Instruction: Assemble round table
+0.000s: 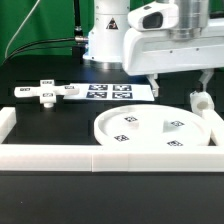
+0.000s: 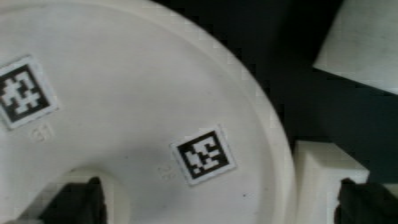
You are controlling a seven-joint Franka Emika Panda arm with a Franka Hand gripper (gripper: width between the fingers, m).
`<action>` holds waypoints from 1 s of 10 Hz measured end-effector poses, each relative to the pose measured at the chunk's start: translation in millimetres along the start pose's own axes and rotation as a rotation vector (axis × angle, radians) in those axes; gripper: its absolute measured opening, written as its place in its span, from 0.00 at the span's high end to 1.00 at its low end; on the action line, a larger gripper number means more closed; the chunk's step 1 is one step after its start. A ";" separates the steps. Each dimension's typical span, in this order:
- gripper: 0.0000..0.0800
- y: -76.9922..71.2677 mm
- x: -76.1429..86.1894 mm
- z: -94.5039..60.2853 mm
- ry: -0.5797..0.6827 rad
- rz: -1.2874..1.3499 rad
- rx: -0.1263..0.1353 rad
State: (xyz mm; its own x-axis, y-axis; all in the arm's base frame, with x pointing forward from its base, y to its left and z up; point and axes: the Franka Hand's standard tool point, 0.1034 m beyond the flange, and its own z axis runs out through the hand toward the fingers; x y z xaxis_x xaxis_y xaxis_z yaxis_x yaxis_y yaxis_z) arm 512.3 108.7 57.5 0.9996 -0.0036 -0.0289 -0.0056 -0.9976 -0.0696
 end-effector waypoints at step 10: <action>0.19 -34.7 -18.3 17.1 -0.211 0.181 0.041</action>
Offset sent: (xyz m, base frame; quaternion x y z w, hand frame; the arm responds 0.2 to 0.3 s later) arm 0.0000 0.0000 0.0000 0.0000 0.0000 0.0000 1.0000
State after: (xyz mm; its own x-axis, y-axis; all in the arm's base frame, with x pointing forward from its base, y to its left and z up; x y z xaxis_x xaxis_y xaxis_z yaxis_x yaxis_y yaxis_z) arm 493.7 144.6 43.5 0.9542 -0.1625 -0.2511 -0.1888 -0.9784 -0.0843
